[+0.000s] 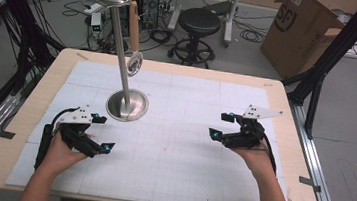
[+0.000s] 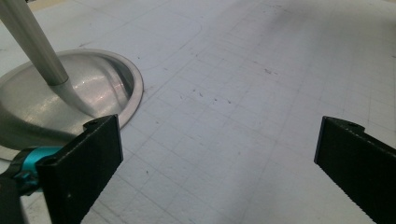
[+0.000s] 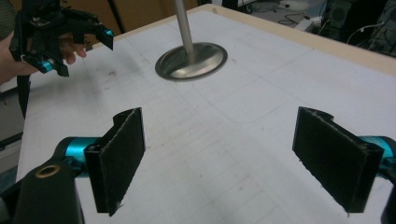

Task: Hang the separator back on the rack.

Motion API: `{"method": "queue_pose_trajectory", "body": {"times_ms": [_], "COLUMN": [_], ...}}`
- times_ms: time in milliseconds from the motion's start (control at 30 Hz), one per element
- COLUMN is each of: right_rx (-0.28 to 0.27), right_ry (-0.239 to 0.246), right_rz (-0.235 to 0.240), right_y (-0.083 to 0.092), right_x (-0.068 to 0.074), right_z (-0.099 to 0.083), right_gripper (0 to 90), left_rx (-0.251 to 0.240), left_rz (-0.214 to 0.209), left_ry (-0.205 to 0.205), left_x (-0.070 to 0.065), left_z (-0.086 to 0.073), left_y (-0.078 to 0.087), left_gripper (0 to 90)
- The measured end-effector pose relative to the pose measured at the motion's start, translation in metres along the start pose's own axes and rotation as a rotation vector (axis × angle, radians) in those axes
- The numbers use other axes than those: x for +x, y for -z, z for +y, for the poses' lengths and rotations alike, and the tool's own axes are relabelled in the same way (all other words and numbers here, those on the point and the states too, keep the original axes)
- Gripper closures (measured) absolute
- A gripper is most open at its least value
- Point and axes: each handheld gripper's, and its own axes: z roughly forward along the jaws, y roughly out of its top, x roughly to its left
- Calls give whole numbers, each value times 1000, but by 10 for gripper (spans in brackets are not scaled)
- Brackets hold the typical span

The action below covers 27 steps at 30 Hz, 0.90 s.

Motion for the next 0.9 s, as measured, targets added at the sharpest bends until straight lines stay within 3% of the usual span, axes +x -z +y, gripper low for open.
{"method": "queue_pose_trajectory", "body": {"times_ms": [100,167,300,433,900], "right_rx": [2,32,19,42,54], "right_ry": [-20,-38,-40,-51,-51], "right_rz": [-5,-3,0,-4,-13], "right_y": [0,-2,-5,-10,-12], "right_x": [-2,-3,-2,-1,-1], "right_z": [-12,-16,-23,-31,-36], "right_gripper": [156,147,147,147,147], "left_rx": [-1,1,0,2,8], "left_rz": [0,1,1,2,1], "left_ry": [0,3,1,0,4], "left_x": [0,0,0,-1,-1], "left_z": [0,0,0,0,-1], "left_y": [0,0,0,0,-2], "left_gripper": [17,17,17,17,17]}}
